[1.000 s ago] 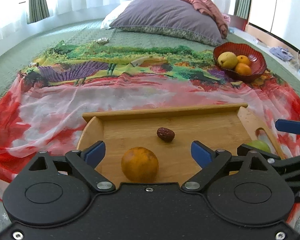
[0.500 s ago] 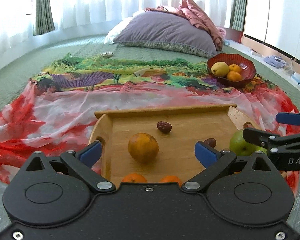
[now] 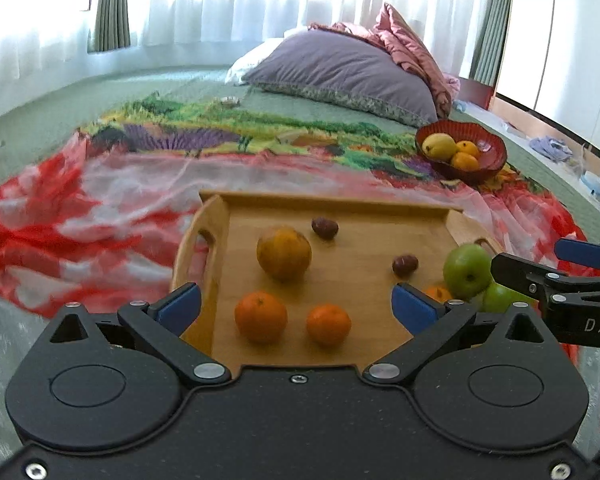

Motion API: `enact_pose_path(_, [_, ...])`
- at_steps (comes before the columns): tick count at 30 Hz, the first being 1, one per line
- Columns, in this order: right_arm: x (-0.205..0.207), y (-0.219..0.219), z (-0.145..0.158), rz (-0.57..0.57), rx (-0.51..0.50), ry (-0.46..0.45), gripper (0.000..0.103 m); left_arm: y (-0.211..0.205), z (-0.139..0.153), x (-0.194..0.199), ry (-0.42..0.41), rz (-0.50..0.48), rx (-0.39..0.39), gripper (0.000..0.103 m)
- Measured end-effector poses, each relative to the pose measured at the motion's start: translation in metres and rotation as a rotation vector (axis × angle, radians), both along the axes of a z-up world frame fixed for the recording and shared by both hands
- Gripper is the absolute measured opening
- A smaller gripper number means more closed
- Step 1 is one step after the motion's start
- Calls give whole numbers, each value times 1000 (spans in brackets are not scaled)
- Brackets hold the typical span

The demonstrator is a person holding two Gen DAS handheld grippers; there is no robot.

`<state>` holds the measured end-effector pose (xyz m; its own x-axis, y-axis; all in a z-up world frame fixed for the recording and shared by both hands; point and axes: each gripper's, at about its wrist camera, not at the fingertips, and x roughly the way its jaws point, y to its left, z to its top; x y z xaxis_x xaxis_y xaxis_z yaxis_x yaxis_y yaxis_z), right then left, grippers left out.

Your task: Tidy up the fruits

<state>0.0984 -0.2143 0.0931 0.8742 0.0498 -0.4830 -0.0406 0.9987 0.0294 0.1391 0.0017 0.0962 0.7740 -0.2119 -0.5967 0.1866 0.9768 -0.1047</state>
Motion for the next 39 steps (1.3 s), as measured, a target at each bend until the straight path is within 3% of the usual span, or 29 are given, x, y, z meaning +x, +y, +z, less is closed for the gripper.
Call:
enact_pose_path(3, [-10,2,-7,-6,-10,-10,103,3,-6,-9,-1,11,-18,102])
enact_pose_path(25, [-53,17,-59,-37,-20,-20,103,-5,-50,-50,-66,28,105,103])
enact_pose_path(39, [-56,18,-91,-48,-27,40,103,-2,-80,-50,-19,45,125,103])
